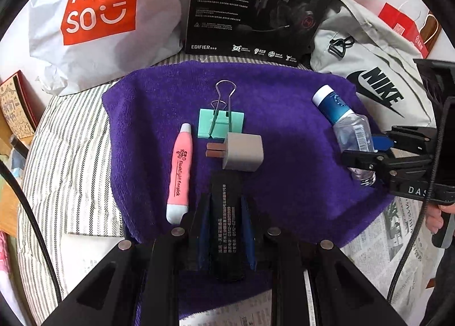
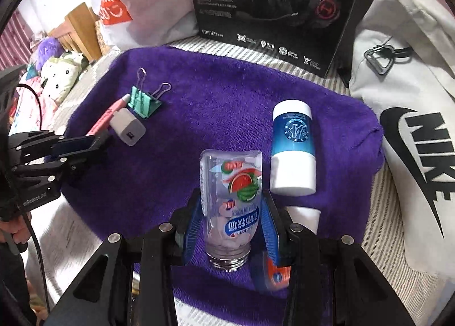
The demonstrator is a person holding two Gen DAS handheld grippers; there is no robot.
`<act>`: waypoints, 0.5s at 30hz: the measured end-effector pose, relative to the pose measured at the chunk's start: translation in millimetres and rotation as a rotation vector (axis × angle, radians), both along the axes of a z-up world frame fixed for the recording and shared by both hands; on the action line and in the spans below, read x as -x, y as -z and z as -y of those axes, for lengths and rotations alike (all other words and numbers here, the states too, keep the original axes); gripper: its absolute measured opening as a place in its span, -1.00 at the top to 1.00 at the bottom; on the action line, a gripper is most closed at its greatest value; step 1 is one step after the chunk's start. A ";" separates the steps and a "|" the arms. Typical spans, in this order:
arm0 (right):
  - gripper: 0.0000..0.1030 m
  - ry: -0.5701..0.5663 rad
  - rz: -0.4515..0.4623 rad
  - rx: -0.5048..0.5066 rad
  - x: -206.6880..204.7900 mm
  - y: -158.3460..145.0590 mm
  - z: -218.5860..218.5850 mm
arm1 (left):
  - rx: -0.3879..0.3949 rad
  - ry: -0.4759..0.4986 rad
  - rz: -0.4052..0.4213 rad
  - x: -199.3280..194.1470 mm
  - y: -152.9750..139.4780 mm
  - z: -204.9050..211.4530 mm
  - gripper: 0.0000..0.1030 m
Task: Organize rigid objects
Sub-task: 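Carry the USB stick in the left tool while the right tool carries the candy bottle to the towel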
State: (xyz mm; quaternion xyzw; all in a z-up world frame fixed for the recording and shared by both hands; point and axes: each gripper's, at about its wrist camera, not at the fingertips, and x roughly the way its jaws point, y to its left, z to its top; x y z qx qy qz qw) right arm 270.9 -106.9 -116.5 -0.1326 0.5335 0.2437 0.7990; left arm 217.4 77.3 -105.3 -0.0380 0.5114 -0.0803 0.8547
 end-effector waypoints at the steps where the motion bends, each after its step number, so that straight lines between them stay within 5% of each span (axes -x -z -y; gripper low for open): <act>1: 0.23 -0.001 -0.006 0.009 -2.1 2.4 -2.3 | -0.007 0.004 0.000 -1.3 1.0 0.4 0.60; 15: 0.22 -0.017 0.009 0.040 -6.8 11.4 -11.2 | -0.027 0.022 0.014 -2.7 9.1 3.4 0.60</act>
